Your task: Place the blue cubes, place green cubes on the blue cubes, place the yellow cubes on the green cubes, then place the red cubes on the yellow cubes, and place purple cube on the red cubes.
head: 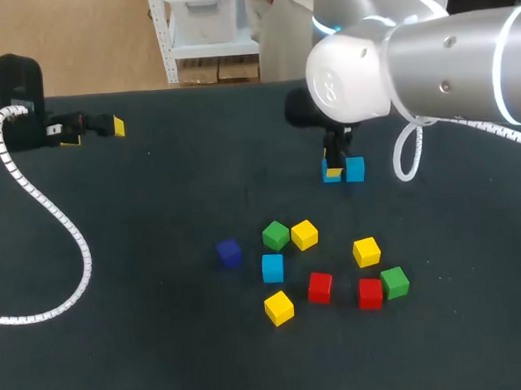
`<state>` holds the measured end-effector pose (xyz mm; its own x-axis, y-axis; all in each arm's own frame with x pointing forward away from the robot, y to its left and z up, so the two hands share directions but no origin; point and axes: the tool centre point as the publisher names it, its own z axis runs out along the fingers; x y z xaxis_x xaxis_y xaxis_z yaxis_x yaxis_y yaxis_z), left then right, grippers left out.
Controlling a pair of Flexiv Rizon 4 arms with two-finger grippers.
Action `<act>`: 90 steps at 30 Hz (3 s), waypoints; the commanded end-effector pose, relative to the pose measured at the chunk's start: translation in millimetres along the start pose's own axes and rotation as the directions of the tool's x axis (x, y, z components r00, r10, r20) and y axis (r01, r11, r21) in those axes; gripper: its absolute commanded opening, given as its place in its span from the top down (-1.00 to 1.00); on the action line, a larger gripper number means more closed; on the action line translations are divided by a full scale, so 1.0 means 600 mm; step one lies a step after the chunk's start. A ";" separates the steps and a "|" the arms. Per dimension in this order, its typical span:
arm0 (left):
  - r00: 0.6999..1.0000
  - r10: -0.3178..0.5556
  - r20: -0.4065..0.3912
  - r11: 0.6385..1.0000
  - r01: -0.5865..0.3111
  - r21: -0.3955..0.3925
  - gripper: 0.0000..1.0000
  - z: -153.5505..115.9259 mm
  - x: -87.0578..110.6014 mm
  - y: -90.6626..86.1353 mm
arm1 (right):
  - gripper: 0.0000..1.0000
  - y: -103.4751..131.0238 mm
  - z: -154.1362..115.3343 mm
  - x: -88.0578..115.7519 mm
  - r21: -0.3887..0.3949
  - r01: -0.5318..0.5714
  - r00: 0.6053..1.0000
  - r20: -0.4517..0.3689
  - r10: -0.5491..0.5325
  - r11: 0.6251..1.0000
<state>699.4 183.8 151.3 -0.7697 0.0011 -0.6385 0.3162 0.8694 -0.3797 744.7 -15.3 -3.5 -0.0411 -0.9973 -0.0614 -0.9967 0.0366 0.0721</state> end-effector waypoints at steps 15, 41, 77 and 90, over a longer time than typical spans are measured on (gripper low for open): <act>1.000 0.001 0.004 1.000 -0.001 0.006 -1.00 0.000 0.001 0.002 | -0.91 -0.004 0.003 -0.002 0.009 -0.007 1.000 0.000 0.007 1.000; 1.000 0.001 0.004 1.000 -0.001 0.006 -1.00 0.000 0.001 0.002 | -1.00 -0.041 -0.148 0.040 0.038 -0.232 0.934 0.287 0.212 0.972; 1.000 0.001 0.004 1.000 -0.001 0.006 -1.00 0.000 0.001 0.002 | -1.00 -0.003 -0.276 0.220 -0.110 -0.640 0.442 0.757 0.481 0.761; 1.000 0.001 0.004 1.000 -0.001 0.006 -1.00 0.000 0.001 0.002 | -1.00 -0.011 -0.295 0.269 -0.150 -0.718 0.298 0.816 0.494 0.680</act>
<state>699.4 183.8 151.3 -0.7697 0.0010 -0.6384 0.3161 0.8694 -0.3797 761.8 -184.2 162.7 -0.5960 -0.2665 -0.7575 -0.6331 0.7362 0.2391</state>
